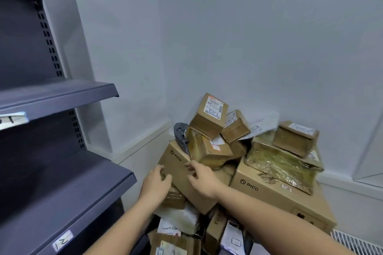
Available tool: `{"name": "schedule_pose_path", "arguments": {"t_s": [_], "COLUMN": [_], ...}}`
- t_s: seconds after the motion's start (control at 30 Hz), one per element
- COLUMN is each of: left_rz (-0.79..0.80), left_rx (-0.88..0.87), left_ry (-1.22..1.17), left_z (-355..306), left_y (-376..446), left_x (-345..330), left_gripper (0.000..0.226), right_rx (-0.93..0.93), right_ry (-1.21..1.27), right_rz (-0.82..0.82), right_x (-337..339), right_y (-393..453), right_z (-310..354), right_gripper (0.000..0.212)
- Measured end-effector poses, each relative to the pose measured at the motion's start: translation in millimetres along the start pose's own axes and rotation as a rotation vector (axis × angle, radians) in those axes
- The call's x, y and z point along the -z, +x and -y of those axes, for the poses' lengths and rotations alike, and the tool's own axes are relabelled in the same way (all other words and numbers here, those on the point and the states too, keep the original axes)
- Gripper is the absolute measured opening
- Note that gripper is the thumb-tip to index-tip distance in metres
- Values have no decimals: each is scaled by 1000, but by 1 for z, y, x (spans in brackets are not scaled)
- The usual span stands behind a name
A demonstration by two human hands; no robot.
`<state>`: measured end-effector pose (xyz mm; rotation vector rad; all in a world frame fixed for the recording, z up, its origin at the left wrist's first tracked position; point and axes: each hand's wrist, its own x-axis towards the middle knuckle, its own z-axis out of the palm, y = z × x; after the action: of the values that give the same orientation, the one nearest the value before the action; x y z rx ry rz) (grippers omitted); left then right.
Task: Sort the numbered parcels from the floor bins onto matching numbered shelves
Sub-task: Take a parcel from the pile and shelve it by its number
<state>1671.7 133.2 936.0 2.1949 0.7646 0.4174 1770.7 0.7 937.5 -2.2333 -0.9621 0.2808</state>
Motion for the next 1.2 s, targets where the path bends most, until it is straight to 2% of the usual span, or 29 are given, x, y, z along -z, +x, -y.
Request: {"name": "schedule_pose_path", "arguments": {"t_s": [0.2, 0.37, 0.53, 0.63, 0.7, 0.77, 0.87, 0.93, 1.0, 1.07, 1.2], "left_rz": [34, -38, -66, -50, -31, -5, 70, 95, 94, 69, -10], "left_rx": [-156, -275, -253, -183, -104, -23, 77, 110, 98, 74, 38], "left_ry": [-6, -32, -23, -45, -72, -110, -190, -232, -267, -303, -329], "left_z": [-61, -110, -149, -168, -175, -175, -169, -159, -155, -157, -155], "left_y": [33, 72, 122, 153, 171, 187, 200, 208, 206, 199, 185], "left_x": [0, -9, -20, -28, -36, -43, -55, -65, -71, -69, -56], "left_gripper": [41, 35, 53, 61, 65, 69, 83, 92, 77, 57, 56], "right_rx": [-29, 18, 16, -104, -181, -228, -263, -252, -231, -196, -97], "right_ry": [-24, -58, -9, 13, 38, 65, 193, 273, 343, 369, 355], "right_rz": [-92, -192, -375, -444, -412, -297, -172, -164, -180, -228, -264], "right_x": [58, 101, 143, 161, 167, 166, 154, 146, 141, 138, 135], "right_y": [15, 44, 82, 110, 125, 136, 151, 160, 164, 166, 163], "right_z": [-10, -20, -35, -49, -60, -70, -82, -86, -85, -84, -74], "right_gripper": [45, 39, 18, 22, 30, 33, 56, 56, 48, 49, 50]}}
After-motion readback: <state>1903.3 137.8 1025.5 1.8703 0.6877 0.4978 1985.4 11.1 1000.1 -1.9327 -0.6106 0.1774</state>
